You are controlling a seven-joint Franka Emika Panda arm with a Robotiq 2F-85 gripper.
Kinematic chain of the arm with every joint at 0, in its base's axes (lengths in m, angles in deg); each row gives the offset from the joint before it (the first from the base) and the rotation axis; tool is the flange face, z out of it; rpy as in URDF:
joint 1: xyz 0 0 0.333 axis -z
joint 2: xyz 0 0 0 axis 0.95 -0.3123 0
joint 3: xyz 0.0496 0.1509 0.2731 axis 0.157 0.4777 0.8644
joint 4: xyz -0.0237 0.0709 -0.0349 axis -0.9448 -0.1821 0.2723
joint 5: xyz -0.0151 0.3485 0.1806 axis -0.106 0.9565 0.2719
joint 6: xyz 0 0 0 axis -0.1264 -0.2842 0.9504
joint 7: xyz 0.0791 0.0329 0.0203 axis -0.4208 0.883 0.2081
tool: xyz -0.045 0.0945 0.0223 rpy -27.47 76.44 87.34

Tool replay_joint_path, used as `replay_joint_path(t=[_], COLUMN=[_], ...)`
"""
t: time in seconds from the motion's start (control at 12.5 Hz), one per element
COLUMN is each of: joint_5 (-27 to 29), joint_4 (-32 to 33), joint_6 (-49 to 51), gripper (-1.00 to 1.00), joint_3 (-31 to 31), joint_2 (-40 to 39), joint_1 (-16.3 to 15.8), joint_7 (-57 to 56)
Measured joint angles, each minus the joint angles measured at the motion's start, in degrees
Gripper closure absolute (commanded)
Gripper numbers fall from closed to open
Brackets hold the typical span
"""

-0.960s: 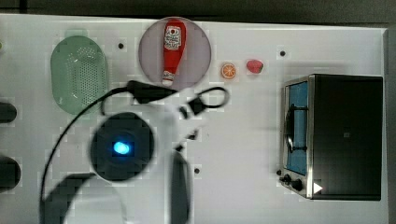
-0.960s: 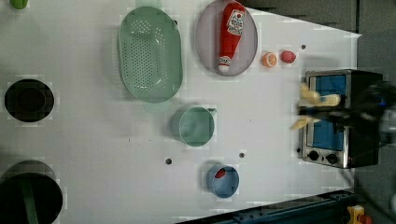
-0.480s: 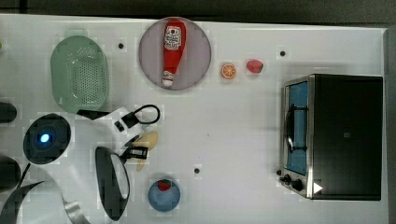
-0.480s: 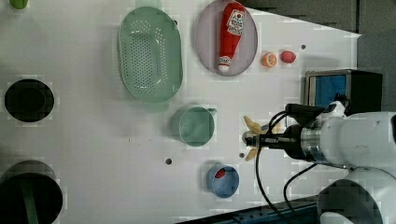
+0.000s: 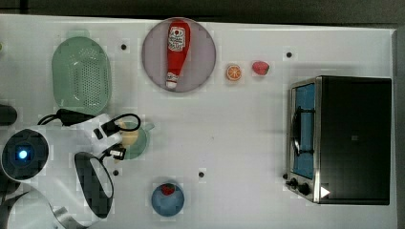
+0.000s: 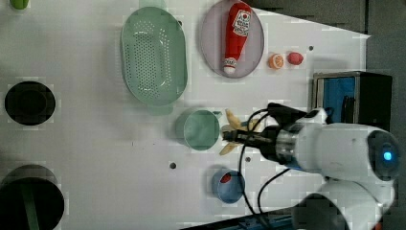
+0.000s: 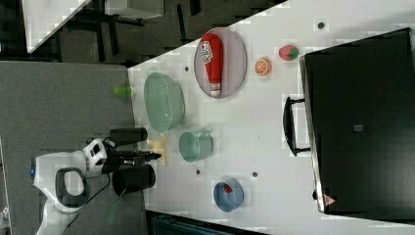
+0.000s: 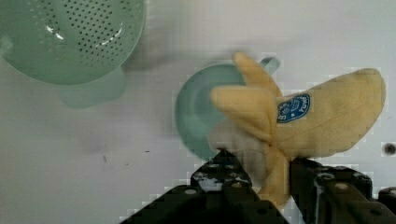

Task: Pick Banana and place it in mug.

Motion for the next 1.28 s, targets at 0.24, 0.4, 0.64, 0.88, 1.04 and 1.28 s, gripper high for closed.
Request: replay_joint_path(t=[0.24, 0.4, 0.64, 0.88, 1.04, 1.28], joint_5=[-1.34, -1.21, -1.61, -2.67, -2.67, -2.81], joint_4=[1.34, 3.02, 3.36, 3.8, 4.14, 0.9], joint_6=[-5.9, -6.99, -8.45, -10.77, -10.85, -2.77], gripper=[0.42, 0.17, -0.5, -1.0, -1.0, -1.0], joint_3=[0.73, -0.25, -2.1, -4.11, -4.22, -5.82], joint_2=[-7.07, -9.17, -11.08, -11.62, -11.17, -8.47], joint_1=[-1.11, -1.43, -1.16, -0.07, 0.72, 0.57], joint_7=[4.05, 6.13, 10.51, 11.3, 11.75, 11.85])
